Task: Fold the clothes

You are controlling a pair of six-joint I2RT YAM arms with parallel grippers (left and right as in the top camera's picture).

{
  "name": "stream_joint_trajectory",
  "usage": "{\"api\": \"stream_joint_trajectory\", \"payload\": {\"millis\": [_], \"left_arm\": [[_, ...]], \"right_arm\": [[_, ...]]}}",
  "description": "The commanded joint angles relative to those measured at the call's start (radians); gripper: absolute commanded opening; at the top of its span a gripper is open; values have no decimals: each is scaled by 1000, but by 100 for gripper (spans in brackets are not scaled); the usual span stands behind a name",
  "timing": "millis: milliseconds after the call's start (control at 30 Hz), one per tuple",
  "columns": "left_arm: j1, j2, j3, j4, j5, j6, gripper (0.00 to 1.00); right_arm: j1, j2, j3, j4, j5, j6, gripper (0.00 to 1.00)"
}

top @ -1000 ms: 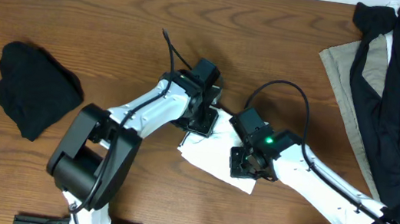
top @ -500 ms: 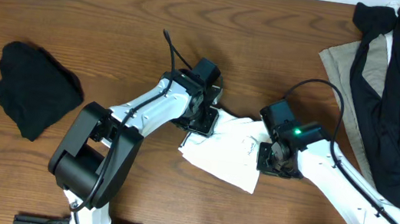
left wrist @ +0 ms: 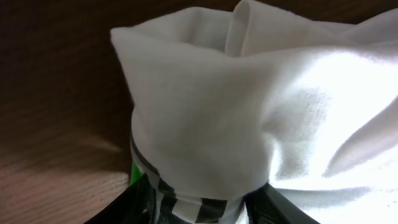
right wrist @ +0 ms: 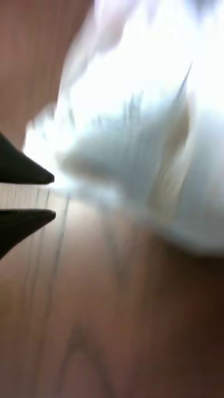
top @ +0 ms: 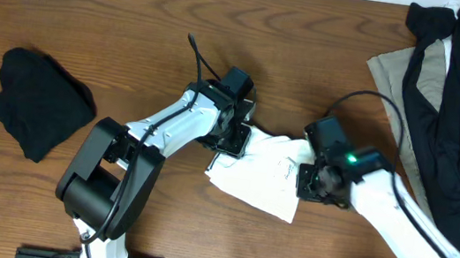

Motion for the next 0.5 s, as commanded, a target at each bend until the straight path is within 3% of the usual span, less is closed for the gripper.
{"api": "stream_joint_trajectory", "payload": {"millis": [0,200,467], "left_arm": [[-5,21,-19,-27,-9,-1,47],[-2,-50,-18,-28,-10,0,47],[-2,-111,-19,-25,-36,0,48]], "right_arm": [[-6,-97,57,53,-151,-144,2],[-40,-115,58,180,-379,-140,1],[-107,37,58,257,-600,-189,1]]}}
